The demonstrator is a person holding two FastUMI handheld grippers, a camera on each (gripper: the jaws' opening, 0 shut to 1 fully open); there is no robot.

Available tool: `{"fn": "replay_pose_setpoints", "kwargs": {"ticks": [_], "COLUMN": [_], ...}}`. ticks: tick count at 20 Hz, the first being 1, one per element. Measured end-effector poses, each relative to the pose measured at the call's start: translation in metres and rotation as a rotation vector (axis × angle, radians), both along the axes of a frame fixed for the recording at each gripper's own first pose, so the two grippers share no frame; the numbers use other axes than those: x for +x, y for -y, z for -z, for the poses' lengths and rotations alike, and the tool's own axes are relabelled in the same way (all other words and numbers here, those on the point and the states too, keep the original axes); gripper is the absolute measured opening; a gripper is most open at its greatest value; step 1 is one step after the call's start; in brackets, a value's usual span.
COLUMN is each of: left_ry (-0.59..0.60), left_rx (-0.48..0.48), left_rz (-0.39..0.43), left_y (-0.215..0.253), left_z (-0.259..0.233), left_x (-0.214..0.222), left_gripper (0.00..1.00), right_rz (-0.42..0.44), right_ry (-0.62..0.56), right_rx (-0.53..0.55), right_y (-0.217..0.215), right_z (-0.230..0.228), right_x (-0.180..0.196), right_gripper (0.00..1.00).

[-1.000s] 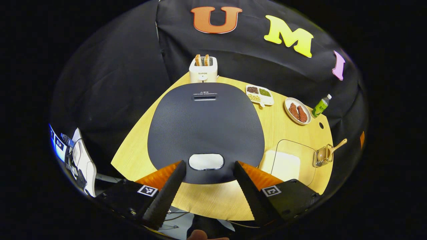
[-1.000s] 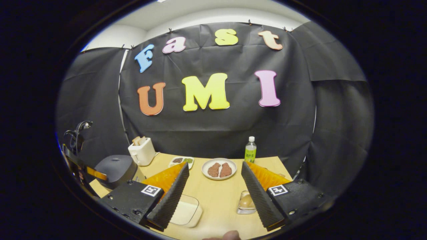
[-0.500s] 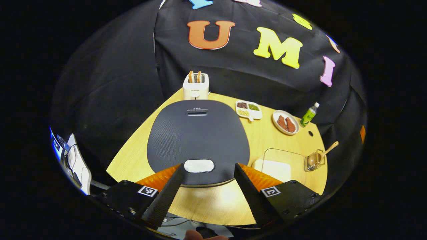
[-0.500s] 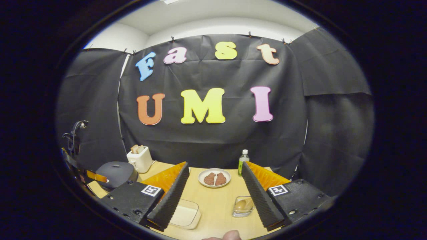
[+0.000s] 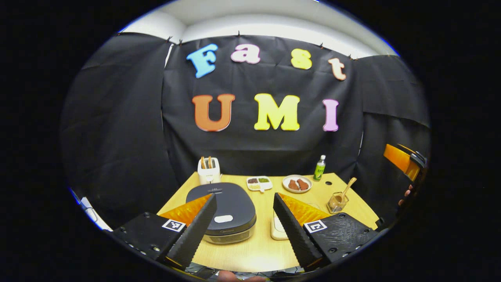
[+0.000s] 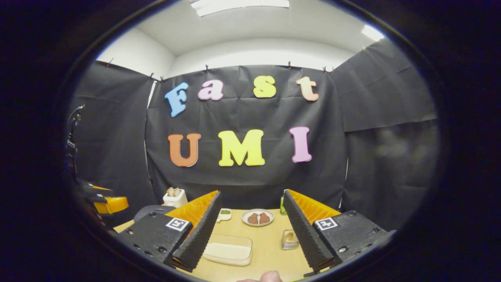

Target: Close the left gripper, press the button to open the rice cooker; take a wooden spoon from the chopstick holder with the right hand, scoop a spoonful of rice and pour it into the rice cooker, then put the wooden spoon back into the chopstick holder.

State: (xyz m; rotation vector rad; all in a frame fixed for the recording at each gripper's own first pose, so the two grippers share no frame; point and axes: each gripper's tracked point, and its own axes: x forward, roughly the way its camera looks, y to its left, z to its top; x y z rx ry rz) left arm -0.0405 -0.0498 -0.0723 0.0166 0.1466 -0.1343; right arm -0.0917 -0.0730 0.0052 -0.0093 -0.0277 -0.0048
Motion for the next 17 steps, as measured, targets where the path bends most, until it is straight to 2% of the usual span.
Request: {"fn": "replay_pose_setpoints", "kwargs": {"ticks": [6, 8, 13, 17], "left_ry": [0.182, 0.209, 0.226, 0.227], "left_rx": [-0.038, -0.042, -0.085, -0.079], "left_rz": [0.051, 0.068, 0.083, 0.071], "left_y": [0.021, 0.027, 0.029, 0.023], "left_z": [-0.046, -0.054, -0.06, -0.059], "left_x": [-0.075, -0.095, -0.111, -0.116], "left_gripper": [0.95, 0.94, 0.94, 0.94], "right_rz": [0.0, 0.008, 0.026, 0.03], "right_ry": [0.034, 0.034, 0.042, 0.026], "right_rx": [-0.015, -0.014, -0.001, 0.01], "right_y": [-0.023, -0.026, -0.031, -0.036], "right_z": [-0.009, -0.008, -0.005, 0.003], "right_x": [-0.071, -0.086, -0.112, -0.12], "right_gripper": [0.99, 0.99, 0.99, 1.0]}}
